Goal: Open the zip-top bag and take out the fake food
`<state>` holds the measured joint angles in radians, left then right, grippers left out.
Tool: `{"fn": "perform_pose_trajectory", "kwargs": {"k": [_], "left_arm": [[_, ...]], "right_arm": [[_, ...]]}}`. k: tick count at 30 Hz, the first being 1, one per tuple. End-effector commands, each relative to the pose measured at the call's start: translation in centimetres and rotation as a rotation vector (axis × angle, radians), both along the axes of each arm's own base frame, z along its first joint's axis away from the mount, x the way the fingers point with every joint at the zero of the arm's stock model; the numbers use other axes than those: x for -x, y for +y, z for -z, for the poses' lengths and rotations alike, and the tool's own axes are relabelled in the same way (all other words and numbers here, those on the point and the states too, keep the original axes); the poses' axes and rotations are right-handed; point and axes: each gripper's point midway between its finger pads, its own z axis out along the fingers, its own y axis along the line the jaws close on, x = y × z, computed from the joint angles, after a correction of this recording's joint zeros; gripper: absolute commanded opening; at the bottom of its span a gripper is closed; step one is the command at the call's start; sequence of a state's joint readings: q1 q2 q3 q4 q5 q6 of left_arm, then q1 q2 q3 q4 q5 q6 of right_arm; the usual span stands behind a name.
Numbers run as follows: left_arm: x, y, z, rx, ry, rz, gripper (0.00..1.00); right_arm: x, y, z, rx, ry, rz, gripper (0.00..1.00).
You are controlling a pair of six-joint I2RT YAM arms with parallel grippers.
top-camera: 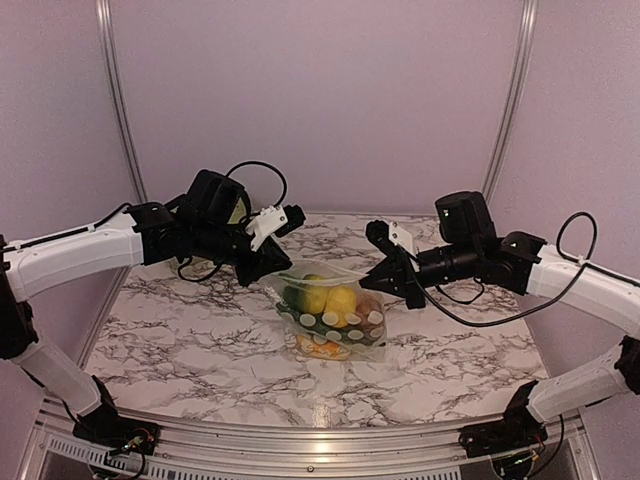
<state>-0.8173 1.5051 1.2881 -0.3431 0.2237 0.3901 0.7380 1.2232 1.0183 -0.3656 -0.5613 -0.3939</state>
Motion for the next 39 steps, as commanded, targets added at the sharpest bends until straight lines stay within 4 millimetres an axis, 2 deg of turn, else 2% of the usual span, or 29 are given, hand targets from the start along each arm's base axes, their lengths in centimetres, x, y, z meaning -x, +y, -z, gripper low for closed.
{"fn": "perform_pose_trajectory", "kwargs": {"k": [1,3,4,8,9,10,16,18,23,27,30,35,39], "left_arm": [[0.8,-0.7,-0.8,-0.017,-0.03,0.045,0.01],[1.2,-0.9,-1.1,-0.022,-0.047,0.063,0.0],[1.4,-1.0,-1.4,-0.02,-0.057,0.069,0.0],[2.2,-1.4,-2.9,0.001,-0.109,0.097,0.0],[2.4,-1.5,-3.1,0.0,-0.123,0.1,0.0],[2.6,-1.6,-3.2,-0.003,-0.132,0.106,0.0],[3.3,-2.0,-3.8,-0.039,-0.198,0.132,0.0],[3.6,-2.2,-4.0,-0.048,-0.221,0.142,0.0],[3.6,-2.6,-4.5,-0.049,-0.239,0.14,0.0],[3.7,-2.8,-5.0,-0.043,-0.259,0.137,0.0],[3.7,-2.9,-5.2,-0.037,-0.267,0.139,0.0],[3.8,-3.3,-5.0,-0.041,-0.265,0.147,0.0],[3.8,-3.4,-5.0,-0.042,-0.27,0.147,0.0]], "right_arm": [[0.8,-0.3,-1.1,-0.006,-0.019,-0.007,0.0],[0.8,-0.4,-1.2,-0.004,-0.019,-0.004,0.0],[0.8,-0.5,-1.2,-0.001,-0.014,0.0,0.07],[0.3,-0.5,-2.8,-0.021,0.021,0.051,0.53],[0.0,-0.4,-3.3,-0.026,0.029,0.067,0.6],[-0.5,-0.3,-3.8,-0.029,0.036,0.087,0.62],[-2.5,1.0,-6.1,-0.038,0.115,0.147,0.64],[-3.3,1.5,-6.3,-0.029,0.134,0.163,0.6],[-3.2,2.8,-5.8,0.002,0.174,0.14,0.5],[-2.6,3.7,-4.4,0.046,0.24,0.131,0.45],[-2.2,4.2,-3.4,0.072,0.3,0.129,0.44],[-2.0,5.1,-3.4,0.061,0.4,0.128,0.49],[-1.9,5.4,-2.7,0.078,0.461,0.136,0.49]]}}
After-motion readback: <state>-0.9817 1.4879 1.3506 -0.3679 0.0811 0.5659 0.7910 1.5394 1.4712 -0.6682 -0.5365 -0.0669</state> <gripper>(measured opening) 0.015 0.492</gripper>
